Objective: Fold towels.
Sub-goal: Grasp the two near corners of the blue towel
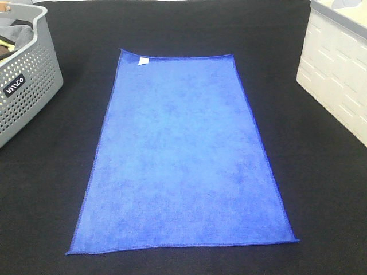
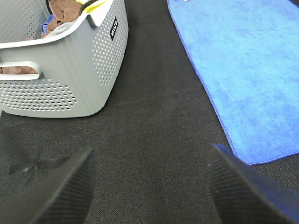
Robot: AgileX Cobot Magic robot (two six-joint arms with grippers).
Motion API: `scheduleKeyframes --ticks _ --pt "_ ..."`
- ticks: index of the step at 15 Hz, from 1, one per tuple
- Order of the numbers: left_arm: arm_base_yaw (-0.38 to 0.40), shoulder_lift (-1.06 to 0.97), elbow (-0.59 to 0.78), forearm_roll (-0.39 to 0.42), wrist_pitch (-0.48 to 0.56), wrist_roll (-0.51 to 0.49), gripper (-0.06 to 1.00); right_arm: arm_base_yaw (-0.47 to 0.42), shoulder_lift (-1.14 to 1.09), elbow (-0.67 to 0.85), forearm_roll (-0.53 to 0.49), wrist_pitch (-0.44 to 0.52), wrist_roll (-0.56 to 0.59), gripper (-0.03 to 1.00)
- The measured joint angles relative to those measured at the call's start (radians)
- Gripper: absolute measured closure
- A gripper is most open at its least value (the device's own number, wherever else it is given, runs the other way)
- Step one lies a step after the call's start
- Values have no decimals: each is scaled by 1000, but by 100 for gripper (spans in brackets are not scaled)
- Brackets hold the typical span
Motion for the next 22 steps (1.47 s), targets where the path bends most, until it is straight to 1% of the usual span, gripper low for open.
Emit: scheduleKeyframes --ticks 22 --pt "0 0 0 0 0 0 29 0 0 0 0 0 0 10"
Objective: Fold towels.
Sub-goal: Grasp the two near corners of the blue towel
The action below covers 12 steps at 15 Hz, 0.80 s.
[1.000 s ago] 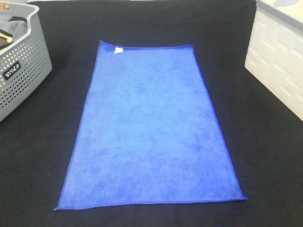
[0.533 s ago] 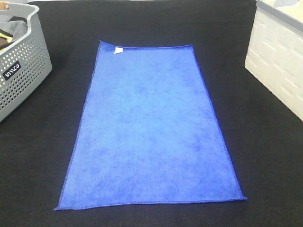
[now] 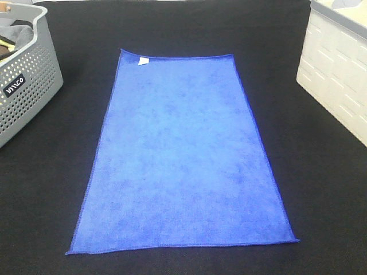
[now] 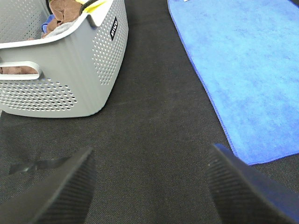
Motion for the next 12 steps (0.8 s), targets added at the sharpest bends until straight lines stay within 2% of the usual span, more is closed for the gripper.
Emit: scheduleKeyframes --ticks 12 --pt "0 0 0 0 0 0 29 0 0 0 0 0 0 10"
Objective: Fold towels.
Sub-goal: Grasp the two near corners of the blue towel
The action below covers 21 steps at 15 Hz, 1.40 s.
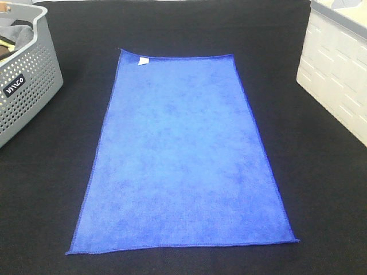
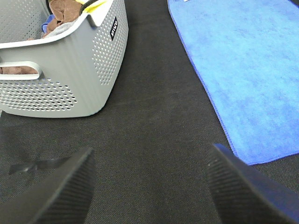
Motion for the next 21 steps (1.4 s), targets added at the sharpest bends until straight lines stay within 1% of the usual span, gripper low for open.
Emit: scheduleKeyframes --ticks 18,19,20,21 --pt "0 0 0 0 -1 -12 29 0 0 0 0 0 1 10" --pt "0 -1 -5 -6 -23 -39 29 0 0 -1 0 -9 4 10" --pt "0 11 -11 -9 -74 -76 30 0 7 -5 0 -28 7 10" --pt "0 40 -13 -13 -146 -126 31 0 37 -14 0 -51 18 10"
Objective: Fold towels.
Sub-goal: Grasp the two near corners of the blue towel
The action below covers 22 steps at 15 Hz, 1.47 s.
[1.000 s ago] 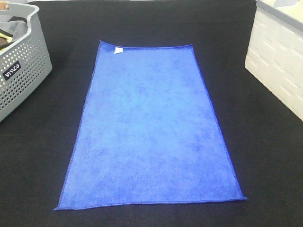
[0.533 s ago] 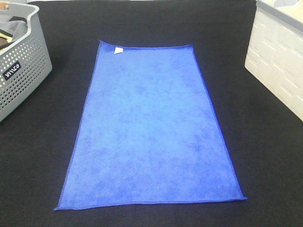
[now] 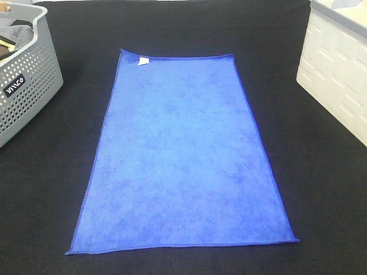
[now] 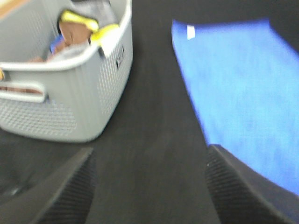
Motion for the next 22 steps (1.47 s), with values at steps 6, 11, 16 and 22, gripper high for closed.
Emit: scheduleKeyframes --ticks 6,11,16,22 --pt "0 406 0 -301 -118 -125 32 0 421 -98 42 -76 124 12" --pt "0 733 0 -520 -42 104 32 0 771 -131 182 -31 72 13" --pt "0 1007 0 -559 -87 251 31 0 1059 -131 270 -67 -53 13" --pt "-46 1315 0 -677 -215 427 23 0 1315 -131 441 -174 -179 14"
